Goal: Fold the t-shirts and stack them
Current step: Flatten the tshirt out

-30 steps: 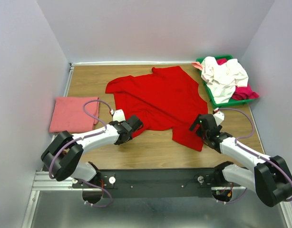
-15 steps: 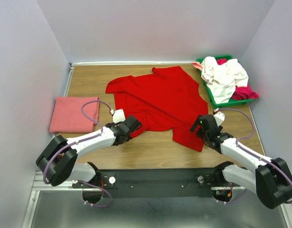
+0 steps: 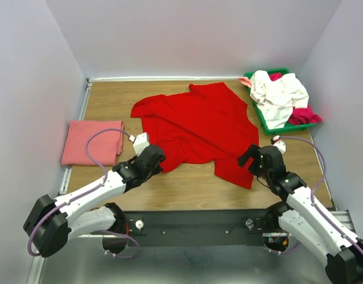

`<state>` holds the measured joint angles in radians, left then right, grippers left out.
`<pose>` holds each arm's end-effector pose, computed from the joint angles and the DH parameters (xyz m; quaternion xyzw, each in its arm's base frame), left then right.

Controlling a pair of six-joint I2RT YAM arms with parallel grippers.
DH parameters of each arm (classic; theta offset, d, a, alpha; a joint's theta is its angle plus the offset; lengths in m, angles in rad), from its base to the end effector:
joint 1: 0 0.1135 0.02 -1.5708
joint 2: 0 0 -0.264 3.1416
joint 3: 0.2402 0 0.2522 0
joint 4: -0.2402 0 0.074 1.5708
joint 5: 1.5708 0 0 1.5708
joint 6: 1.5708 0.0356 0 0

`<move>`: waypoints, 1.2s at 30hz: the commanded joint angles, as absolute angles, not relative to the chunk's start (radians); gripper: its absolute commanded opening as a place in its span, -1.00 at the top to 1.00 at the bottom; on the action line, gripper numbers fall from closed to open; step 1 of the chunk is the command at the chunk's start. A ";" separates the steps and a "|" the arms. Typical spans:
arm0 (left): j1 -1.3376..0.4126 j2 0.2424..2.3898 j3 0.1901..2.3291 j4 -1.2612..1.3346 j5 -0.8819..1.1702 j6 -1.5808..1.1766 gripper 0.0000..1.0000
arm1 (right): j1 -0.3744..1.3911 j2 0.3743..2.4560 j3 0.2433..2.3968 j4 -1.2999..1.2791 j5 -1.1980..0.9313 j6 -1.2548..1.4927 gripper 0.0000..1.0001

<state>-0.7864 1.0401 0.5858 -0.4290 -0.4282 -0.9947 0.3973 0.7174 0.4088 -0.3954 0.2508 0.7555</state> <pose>0.1520 -0.1314 0.2054 -0.1669 0.9076 -0.1302 0.3627 0.1467 0.0520 0.1996 0.2121 0.8767 0.1319 0.4112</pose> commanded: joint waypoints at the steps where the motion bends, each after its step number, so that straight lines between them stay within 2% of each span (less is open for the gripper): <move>1: -0.782 0.968 0.555 -0.350 -0.385 -0.976 1.00 | 0.397 0.727 0.400 -0.520 0.215 0.837 -1.00; 9: -0.782 0.908 0.532 -0.328 -0.432 -0.991 1.00 | 0.397 0.848 0.385 -0.577 0.288 0.968 -1.00; 19: -0.782 0.913 0.542 -0.324 -0.431 -0.957 1.00 | 0.397 0.793 0.307 -0.572 0.230 1.012 -0.96; 21: -0.782 0.908 0.543 -0.324 -0.431 -0.959 1.00 | 0.397 0.822 0.304 -0.533 0.209 1.000 -0.89; 24: -0.781 0.896 0.543 -0.330 -0.434 -0.963 1.00 | 0.400 0.851 0.293 -0.486 0.172 0.988 -0.67; 26: -0.782 0.887 0.542 -0.331 -0.434 -0.968 1.00 | 0.408 0.859 0.290 -0.465 0.160 0.988 -0.43; 28: -0.782 0.882 0.538 -0.333 -0.436 -0.968 1.00 | 0.416 0.861 0.287 -0.451 0.147 0.988 -0.28; 33: -0.782 0.885 0.535 -0.336 -0.446 -0.971 1.00 | 0.434 0.859 0.285 -0.448 0.143 0.994 -0.18; 36: -0.781 0.884 0.543 -0.345 -0.454 -0.973 1.00 | 0.442 0.876 0.294 -0.448 0.161 0.994 0.00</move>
